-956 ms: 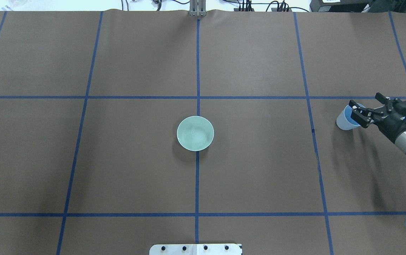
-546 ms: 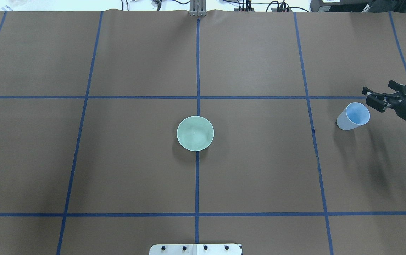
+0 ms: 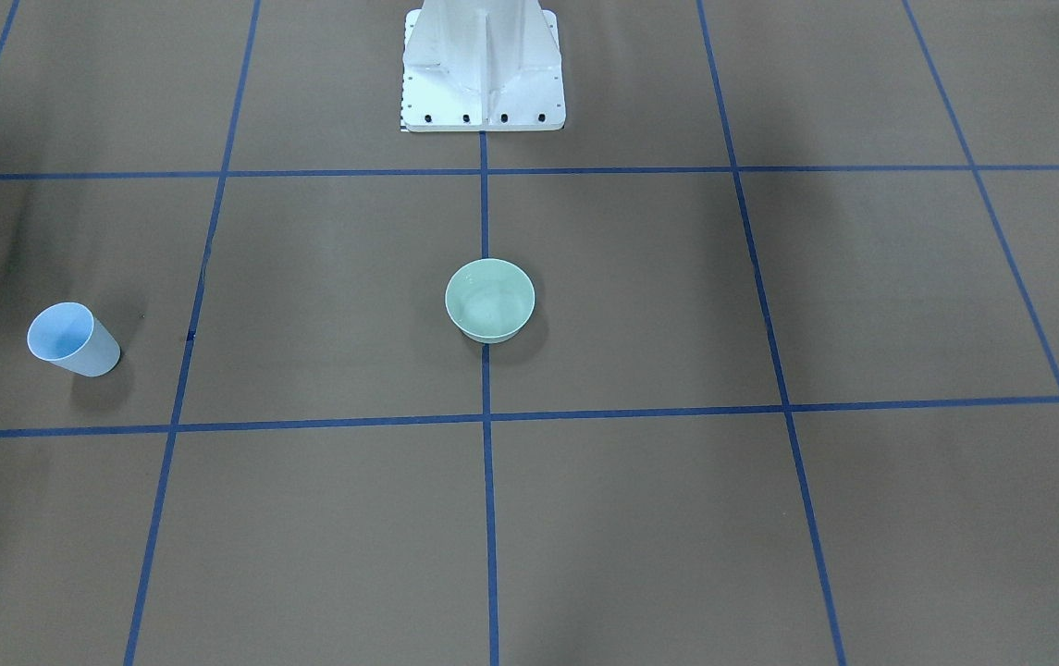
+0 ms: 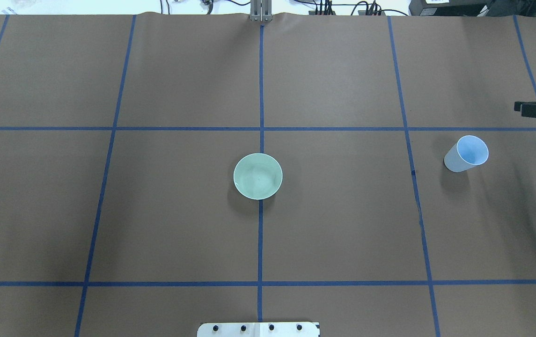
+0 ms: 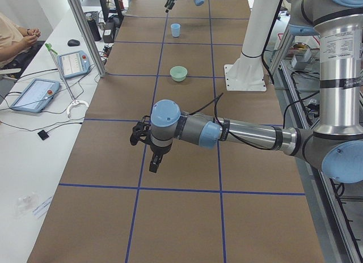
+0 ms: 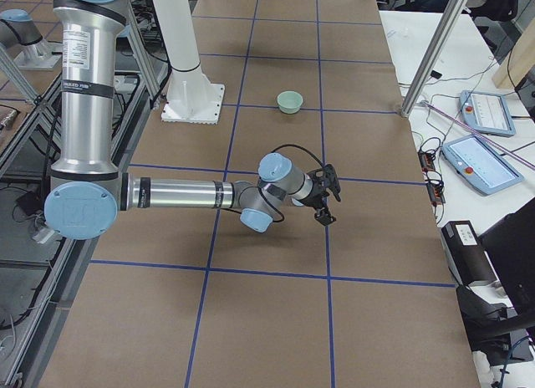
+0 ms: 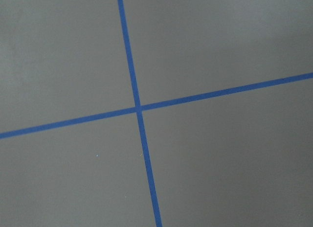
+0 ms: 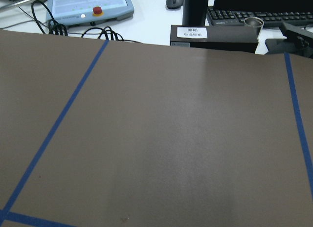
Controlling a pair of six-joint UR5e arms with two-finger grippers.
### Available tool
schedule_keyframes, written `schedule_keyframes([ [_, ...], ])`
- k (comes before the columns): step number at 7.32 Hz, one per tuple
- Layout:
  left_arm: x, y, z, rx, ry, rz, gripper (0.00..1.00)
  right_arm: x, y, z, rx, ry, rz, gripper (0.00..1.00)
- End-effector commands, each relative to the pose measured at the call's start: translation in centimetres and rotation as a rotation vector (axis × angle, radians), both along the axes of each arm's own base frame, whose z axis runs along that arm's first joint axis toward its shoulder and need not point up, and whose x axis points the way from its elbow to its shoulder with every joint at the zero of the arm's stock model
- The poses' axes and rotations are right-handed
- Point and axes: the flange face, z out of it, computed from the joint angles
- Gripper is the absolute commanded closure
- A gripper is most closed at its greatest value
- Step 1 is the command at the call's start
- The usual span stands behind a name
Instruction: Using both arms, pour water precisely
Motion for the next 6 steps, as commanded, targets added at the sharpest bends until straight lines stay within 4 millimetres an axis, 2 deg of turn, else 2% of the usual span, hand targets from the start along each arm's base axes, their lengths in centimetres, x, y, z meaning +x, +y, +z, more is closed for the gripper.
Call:
schedule_keyframes([
  [1, 1.6, -2.2, -3.0, 0.021, 0.026, -0.029, 0.0, 5.6, -1.4, 0.3, -0.106, -0.016, -0.111, 0.01],
  [2, 3.8, -3.8, -5.2, 0.0, 0.054, -0.054, 0.0, 8.6, -1.3, 1.4, -0.131, -0.007, -0.11, 0.01],
  [3, 5.4, -5.0, -6.7, -0.065, 0.092, -0.113, 0.0, 10.7, -1.1, 2.6, -0.154, 0.022, -0.185, 0.01],
  [4, 8.1, -6.6, -9.9, -0.073, 0.131, -0.143, 0.0, 13.1, -0.7, 3.8, -0.198, 0.047, -0.251, 0.01],
  [5, 12.1, -6.9, -11.3, -0.033, 0.129, -0.085, 0.0, 14.7, -0.6, 5.0, -0.211, 0.094, -0.314, 0.0],
  [6, 15.1, -7.4, -13.3, 0.005, 0.133, -0.045, 0.0, 16.6, 0.2, 6.4, -0.279, 0.095, -0.316, 0.01],
])
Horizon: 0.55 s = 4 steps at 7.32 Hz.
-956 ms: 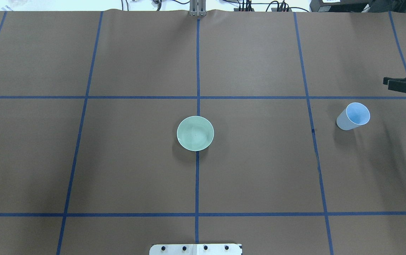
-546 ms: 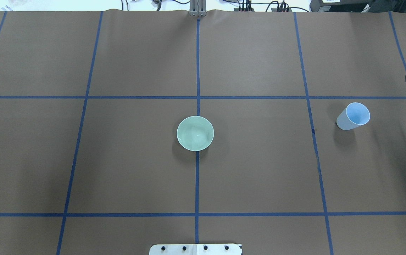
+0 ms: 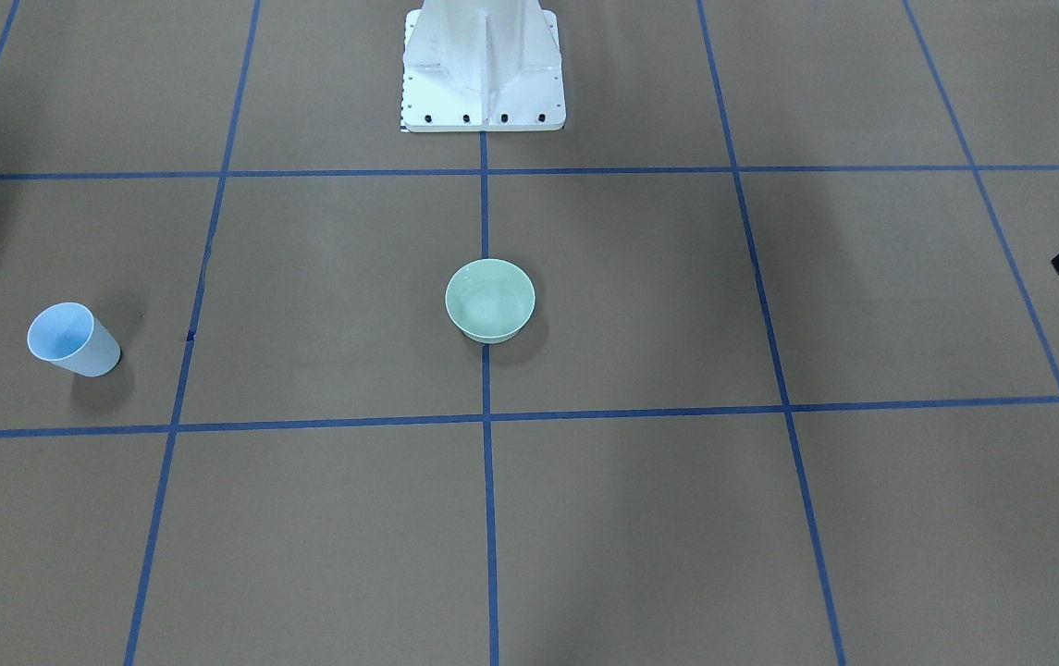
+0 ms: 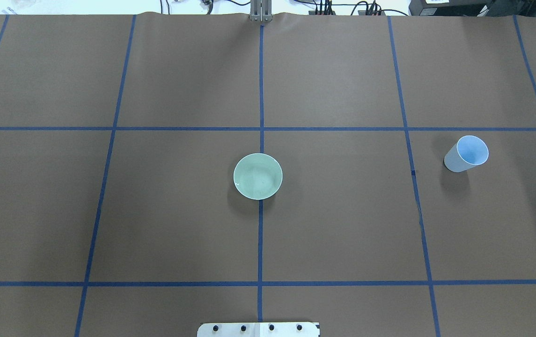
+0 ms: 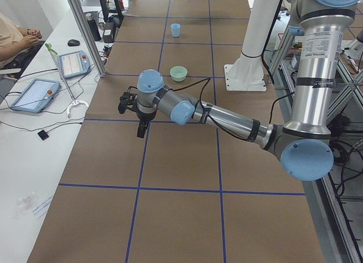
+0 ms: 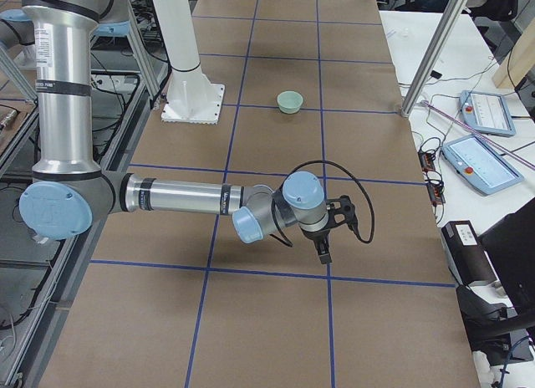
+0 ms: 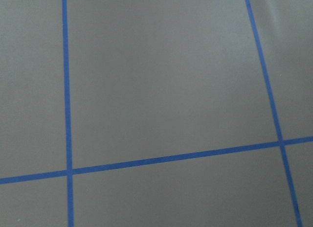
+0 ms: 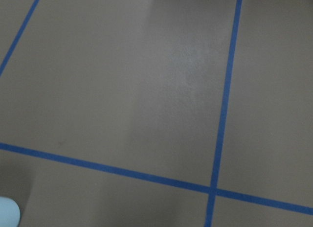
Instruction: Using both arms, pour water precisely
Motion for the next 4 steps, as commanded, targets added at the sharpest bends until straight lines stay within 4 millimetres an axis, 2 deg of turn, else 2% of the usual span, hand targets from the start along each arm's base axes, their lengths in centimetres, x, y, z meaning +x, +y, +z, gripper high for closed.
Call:
schedule_keyframes([
  [1, 7.9, -0.3, -4.0, 0.076, 0.026, 0.109, 0.0, 3.1, 1.3, 2.6, -0.164, 0.018, -0.022, 0.0],
  [2, 10.7, -0.4, -6.1, 0.07, 0.055, 0.127, 0.0, 3.5, 2.1, 3.8, -0.206, 0.032, -0.017, 0.0],
  [3, 14.4, -0.3, -8.9, -0.034, 0.109, 0.078, 0.0, 3.6, 3.1, 5.2, -0.234, 0.055, -0.013, 0.0],
  [4, 19.7, 0.5, -11.0, -0.06, 0.098, 0.043, 0.0, 3.6, 4.6, 6.1, -0.243, 0.063, -0.011, 0.0],
])
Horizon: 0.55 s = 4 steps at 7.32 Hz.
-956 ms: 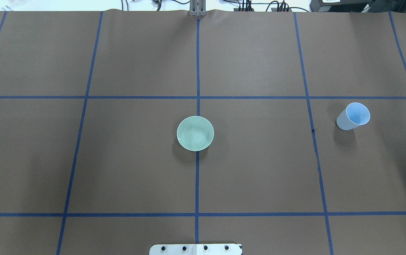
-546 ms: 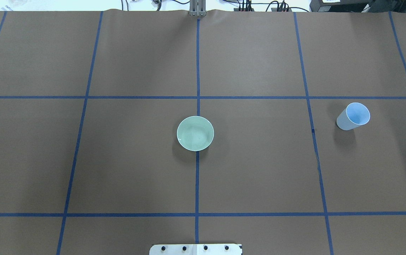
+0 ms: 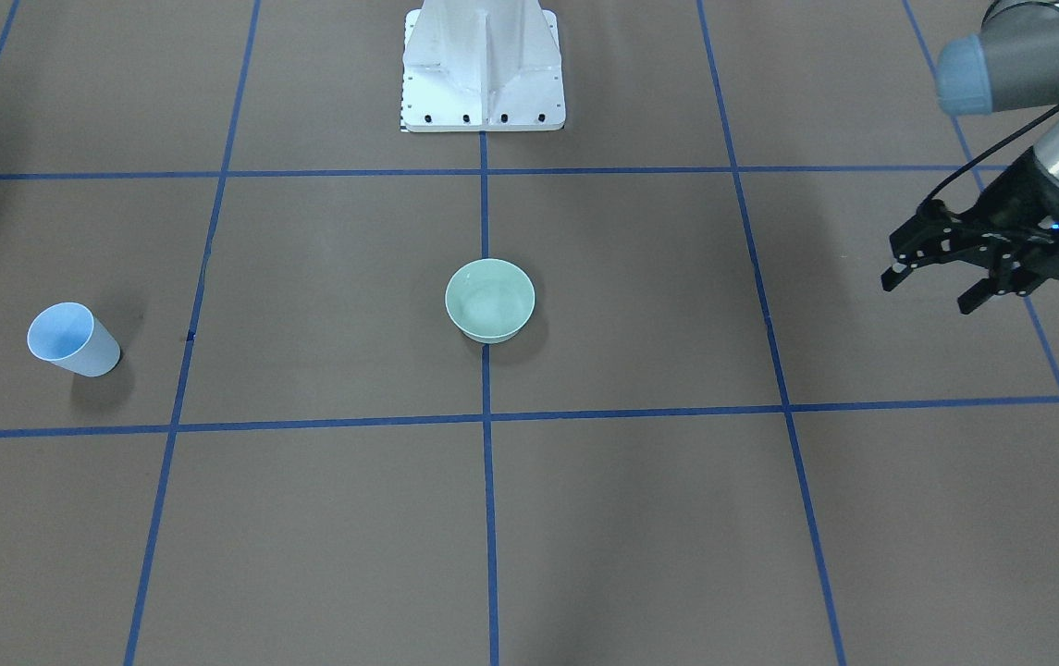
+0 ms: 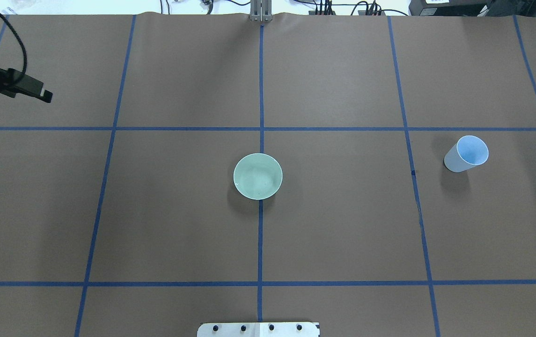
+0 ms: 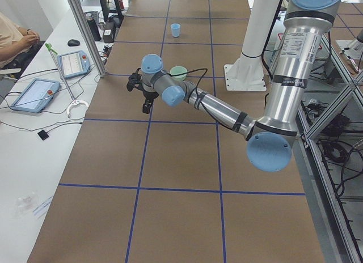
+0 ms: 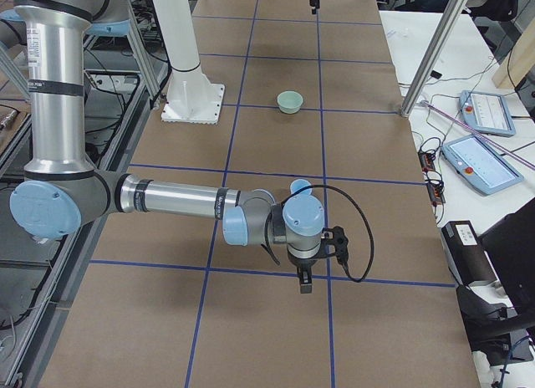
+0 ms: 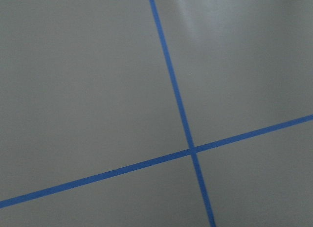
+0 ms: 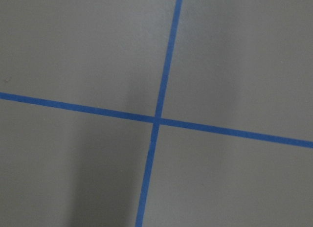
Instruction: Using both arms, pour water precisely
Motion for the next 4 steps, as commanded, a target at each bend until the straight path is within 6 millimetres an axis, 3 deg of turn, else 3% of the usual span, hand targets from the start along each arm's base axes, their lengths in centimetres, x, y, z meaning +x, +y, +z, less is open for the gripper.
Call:
schedule_keyframes([
  [1, 11.5, 2.4, -4.0, -0.05, -0.022, -0.049, 0.0, 0.2, 1.5, 1.3, -0.016, 0.014, 0.003, 0.0],
  [2, 16.1, 3.0, -7.0, -0.098, 0.01, -0.056, 0.0, 0.2, 1.4, 1.3, -0.017, 0.015, 0.005, 0.0],
  [4, 23.2, 4.5, -9.4, -0.173, 0.014, -0.133, 0.0, 0.2, 1.4, 1.3, -0.018, 0.013, 0.006, 0.0],
])
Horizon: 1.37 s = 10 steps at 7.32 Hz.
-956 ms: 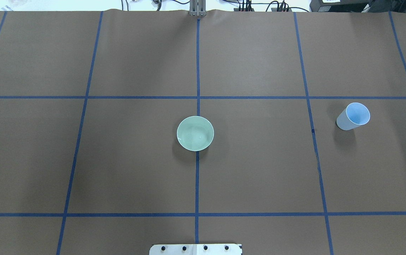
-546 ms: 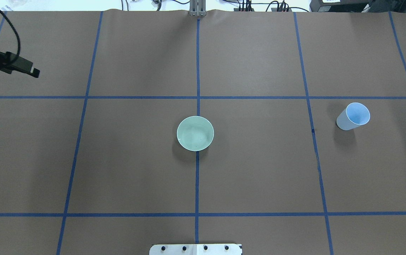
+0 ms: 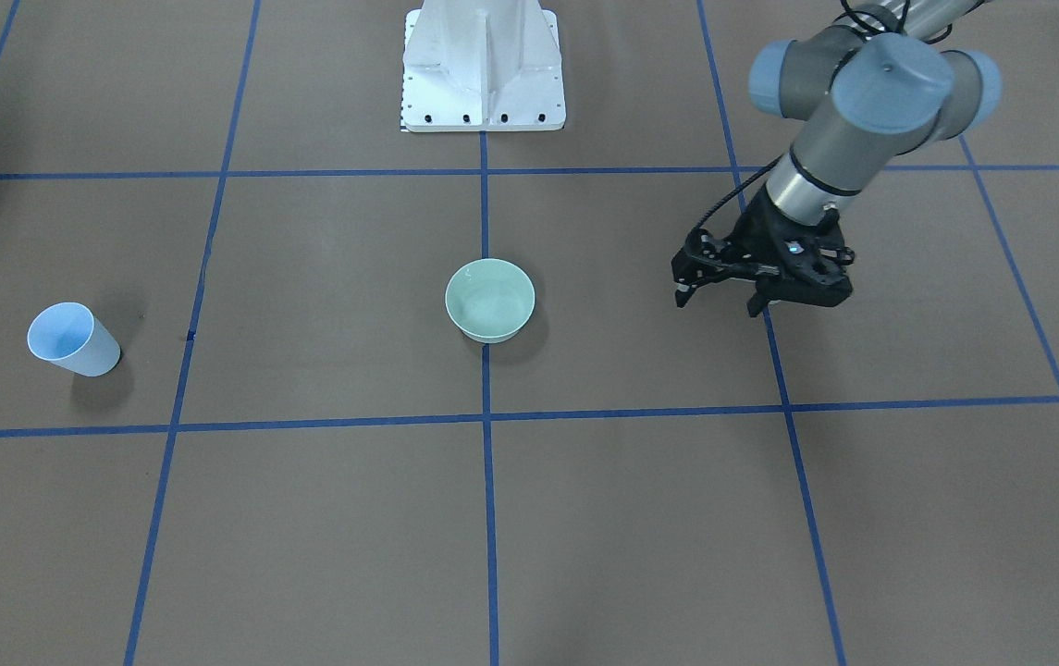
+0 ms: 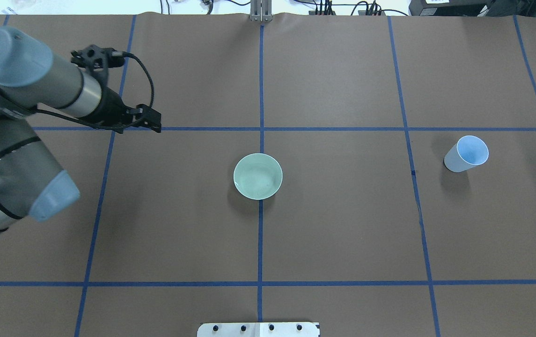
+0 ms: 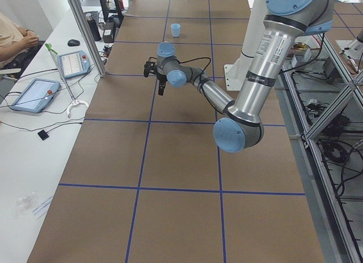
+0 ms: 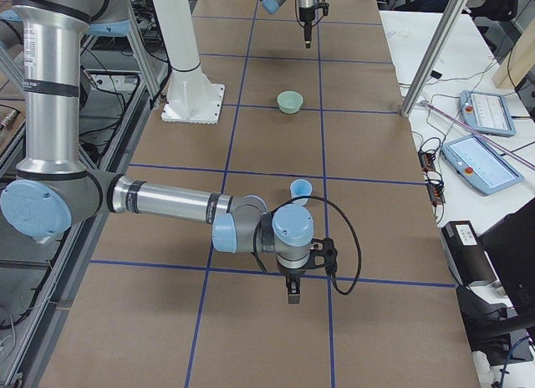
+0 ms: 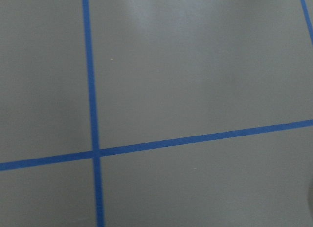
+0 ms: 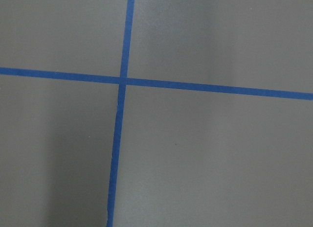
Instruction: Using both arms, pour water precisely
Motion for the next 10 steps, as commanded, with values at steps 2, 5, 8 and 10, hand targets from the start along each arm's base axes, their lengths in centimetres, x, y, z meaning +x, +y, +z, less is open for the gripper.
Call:
schedule_keyframes([
  [2, 11.5, 1.5, -5.6, -0.122, 0.005, -0.078, 0.0, 0.0, 0.1, 0.1, -0.003, 0.0, 0.001, 0.0],
  [5, 17.5, 4.7, -7.2, -0.129, -0.057, -0.099, 0.0, 0.0, 0.0, 0.1, 0.0, 0.001, 0.0, 0.0],
  [8, 19.6, 7.0, -6.8, -0.104, -0.077, -0.094, 0.27, 0.0, 0.0, 0.0, 0.005, 0.006, -0.002, 0.0],
  [10, 20.3, 7.8, -7.1, -0.101, -0.074, -0.078, 0.81, 0.0, 0.1, 0.1, 0.003, 0.006, -0.002, 0.0],
])
